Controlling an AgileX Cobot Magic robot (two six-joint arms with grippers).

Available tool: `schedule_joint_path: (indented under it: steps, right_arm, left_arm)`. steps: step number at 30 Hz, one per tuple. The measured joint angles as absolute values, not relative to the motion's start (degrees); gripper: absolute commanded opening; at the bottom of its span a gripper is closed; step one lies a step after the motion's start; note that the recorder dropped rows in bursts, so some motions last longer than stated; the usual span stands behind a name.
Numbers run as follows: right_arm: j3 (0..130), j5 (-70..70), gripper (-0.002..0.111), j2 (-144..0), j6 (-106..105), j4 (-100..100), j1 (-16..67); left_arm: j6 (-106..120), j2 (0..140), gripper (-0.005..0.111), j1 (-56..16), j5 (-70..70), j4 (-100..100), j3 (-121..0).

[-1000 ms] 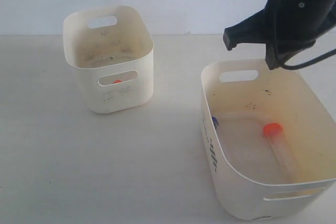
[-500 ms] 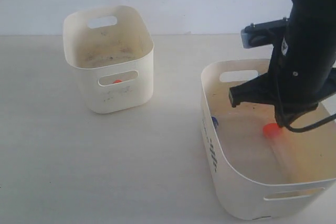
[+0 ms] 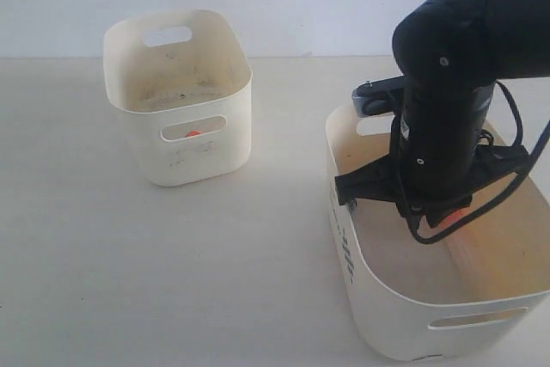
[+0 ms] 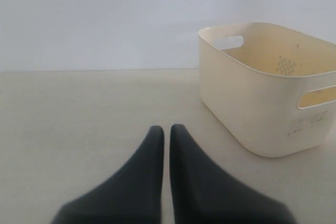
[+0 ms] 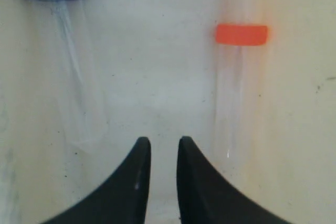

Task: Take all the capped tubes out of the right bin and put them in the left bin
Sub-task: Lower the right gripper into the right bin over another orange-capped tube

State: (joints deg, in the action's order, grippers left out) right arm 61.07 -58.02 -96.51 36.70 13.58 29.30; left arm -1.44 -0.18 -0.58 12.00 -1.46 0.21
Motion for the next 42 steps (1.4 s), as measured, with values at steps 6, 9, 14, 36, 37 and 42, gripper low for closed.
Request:
schedule_joint_path:
  steps: [6, 9, 14, 36, 37, 42]
  right_arm:
    - [61.2, -55.5, 0.019, -96.8, 36.0, 14.3, 29.3]
    - [61.0, -54.0, 0.019, -96.0, 36.0, 15.1, 29.3]
    - [60.9, -53.2, 0.019, -92.9, 36.2, 16.9, 29.3]
    - [60.9, -58.5, 0.062, -100.9, 41.0, 22.0, 29.3]
    - [60.9, -58.5, 0.075, -100.9, 41.1, 22.2, 29.3]
    - [60.9, -58.5, 0.082, -100.9, 40.7, 22.2, 29.3]
  left_arm:
    - [-1.4, -0.2, 0.004, -0.6, 12.0, -1.5, 0.2]
    - [-1.4, -0.2, 0.004, -0.6, 12.0, -1.5, 0.2]
    - [-1.4, -0.2, 0.004, -0.6, 12.0, -1.5, 0.2]
    - [-1.4, -0.2, 0.004, -0.6, 12.0, -1.5, 0.2]
    - [-1.4, -0.2, 0.004, -0.6, 12.0, -1.5, 0.2]
    - [-1.4, -0.2, 0.004, -0.6, 12.0, -1.5, 0.2]
